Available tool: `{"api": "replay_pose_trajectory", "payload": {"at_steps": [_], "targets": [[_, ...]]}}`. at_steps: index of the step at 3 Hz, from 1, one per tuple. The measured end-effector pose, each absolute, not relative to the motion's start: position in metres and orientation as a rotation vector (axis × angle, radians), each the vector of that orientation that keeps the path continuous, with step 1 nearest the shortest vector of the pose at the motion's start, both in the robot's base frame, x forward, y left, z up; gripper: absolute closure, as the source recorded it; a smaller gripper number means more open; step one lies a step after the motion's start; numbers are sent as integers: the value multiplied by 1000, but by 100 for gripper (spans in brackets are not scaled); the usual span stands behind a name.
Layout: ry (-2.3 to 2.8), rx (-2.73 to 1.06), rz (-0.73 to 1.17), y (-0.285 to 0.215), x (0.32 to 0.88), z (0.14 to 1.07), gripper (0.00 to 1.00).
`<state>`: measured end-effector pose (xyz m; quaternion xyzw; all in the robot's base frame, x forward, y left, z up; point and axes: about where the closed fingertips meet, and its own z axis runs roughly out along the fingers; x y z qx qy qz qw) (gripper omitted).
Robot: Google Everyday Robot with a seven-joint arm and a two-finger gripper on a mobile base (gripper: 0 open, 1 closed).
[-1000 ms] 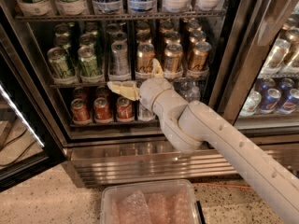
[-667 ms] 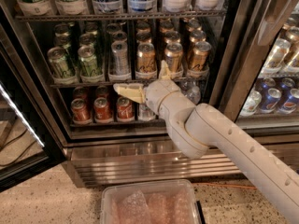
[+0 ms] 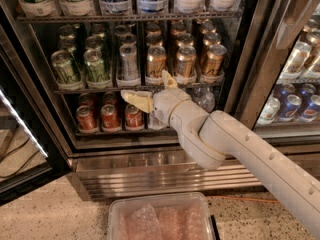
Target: Pick redbull can from middle shelf of fridge
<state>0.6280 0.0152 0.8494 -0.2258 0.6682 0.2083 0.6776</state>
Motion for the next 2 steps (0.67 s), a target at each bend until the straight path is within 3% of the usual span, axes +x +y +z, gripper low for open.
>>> {"api": "replay_pose_trajectory", "payload": {"at_steps": [1,2], "targets": [[1497,-508,492,18,626,851,19],[1497,-508,492,18,626,851,37]]}}
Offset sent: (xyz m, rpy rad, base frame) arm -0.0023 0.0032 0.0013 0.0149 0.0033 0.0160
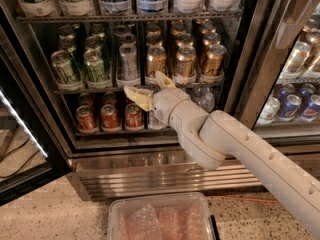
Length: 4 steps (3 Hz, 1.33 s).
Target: Pick redbull can from middle shelf of fridge
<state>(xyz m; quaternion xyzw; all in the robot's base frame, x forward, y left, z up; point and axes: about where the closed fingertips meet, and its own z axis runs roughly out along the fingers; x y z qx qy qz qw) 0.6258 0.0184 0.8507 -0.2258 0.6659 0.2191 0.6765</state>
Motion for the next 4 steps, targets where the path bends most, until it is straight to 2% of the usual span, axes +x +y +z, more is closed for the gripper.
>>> {"api": "replay_pose_trajectory", "payload": {"at_steps": [1,2,3,4], "targets": [[1475,-509,537,35,632,848,53],[1450,-524,582,57,648,840,46],[1452,-525,564,65,671,828,32],[1463,-524,522,64,688,821,31]]}}
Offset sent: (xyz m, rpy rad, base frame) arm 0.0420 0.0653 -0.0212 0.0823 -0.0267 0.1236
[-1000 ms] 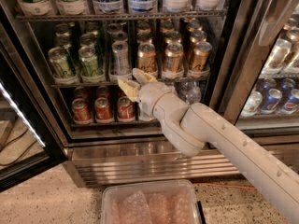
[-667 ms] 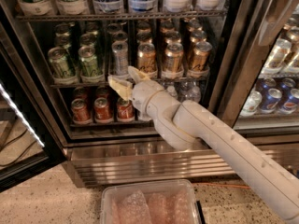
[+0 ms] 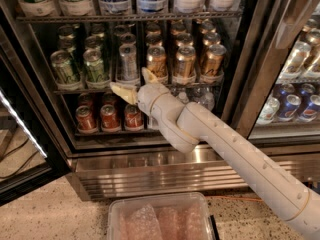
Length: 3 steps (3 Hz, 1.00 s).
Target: Pick redbull can from middle shelf of fridge
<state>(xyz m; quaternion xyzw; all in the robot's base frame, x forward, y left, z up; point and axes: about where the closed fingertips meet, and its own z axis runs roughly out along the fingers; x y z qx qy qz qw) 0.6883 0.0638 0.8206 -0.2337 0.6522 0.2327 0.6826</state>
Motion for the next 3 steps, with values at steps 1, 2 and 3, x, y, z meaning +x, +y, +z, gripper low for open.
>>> {"api": "replay_pose_trajectory", "payload": {"at_steps": [1,2,3], "targets": [[1458,-539,466,59,703,827,35],[1445,-568,432,62,714,837,39],[1440,-590,412,68,724,842,41]]}}
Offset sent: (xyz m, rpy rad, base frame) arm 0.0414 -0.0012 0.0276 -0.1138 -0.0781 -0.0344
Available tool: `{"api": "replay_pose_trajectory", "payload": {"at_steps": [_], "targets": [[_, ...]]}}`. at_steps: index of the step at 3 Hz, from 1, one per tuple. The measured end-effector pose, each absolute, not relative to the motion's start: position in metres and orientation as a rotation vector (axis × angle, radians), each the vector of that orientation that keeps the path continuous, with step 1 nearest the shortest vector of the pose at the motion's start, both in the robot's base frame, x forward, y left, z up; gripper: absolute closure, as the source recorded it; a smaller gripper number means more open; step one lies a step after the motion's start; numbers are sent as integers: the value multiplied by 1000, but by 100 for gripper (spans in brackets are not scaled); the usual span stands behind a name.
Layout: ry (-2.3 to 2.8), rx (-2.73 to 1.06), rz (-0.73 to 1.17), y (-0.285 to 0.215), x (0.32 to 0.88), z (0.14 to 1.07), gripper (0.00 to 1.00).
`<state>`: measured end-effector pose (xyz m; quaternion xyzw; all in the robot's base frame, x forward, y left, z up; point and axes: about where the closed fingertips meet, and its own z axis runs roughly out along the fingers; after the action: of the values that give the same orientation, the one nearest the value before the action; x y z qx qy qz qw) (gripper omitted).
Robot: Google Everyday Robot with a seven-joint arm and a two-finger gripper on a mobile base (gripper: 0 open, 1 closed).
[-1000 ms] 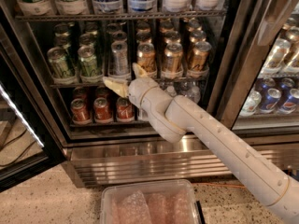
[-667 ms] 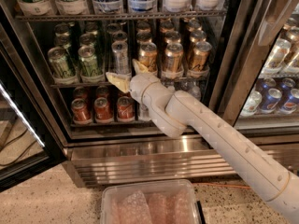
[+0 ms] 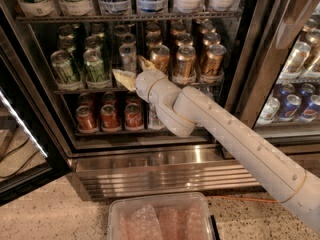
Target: Pick redbull can from middle shelf of fridge
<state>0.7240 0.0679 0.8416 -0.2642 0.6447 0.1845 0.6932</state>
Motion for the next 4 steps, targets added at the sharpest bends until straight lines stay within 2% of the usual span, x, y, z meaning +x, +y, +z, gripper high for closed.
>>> {"api": "replay_pose_trajectory", "payload": {"at_steps": [2,3,4], "targets": [[1482,-556,430,83,735,824,39],[1488,-543,433,85,736,823,58],[1494,-521,435,84,737,823,81]]}}
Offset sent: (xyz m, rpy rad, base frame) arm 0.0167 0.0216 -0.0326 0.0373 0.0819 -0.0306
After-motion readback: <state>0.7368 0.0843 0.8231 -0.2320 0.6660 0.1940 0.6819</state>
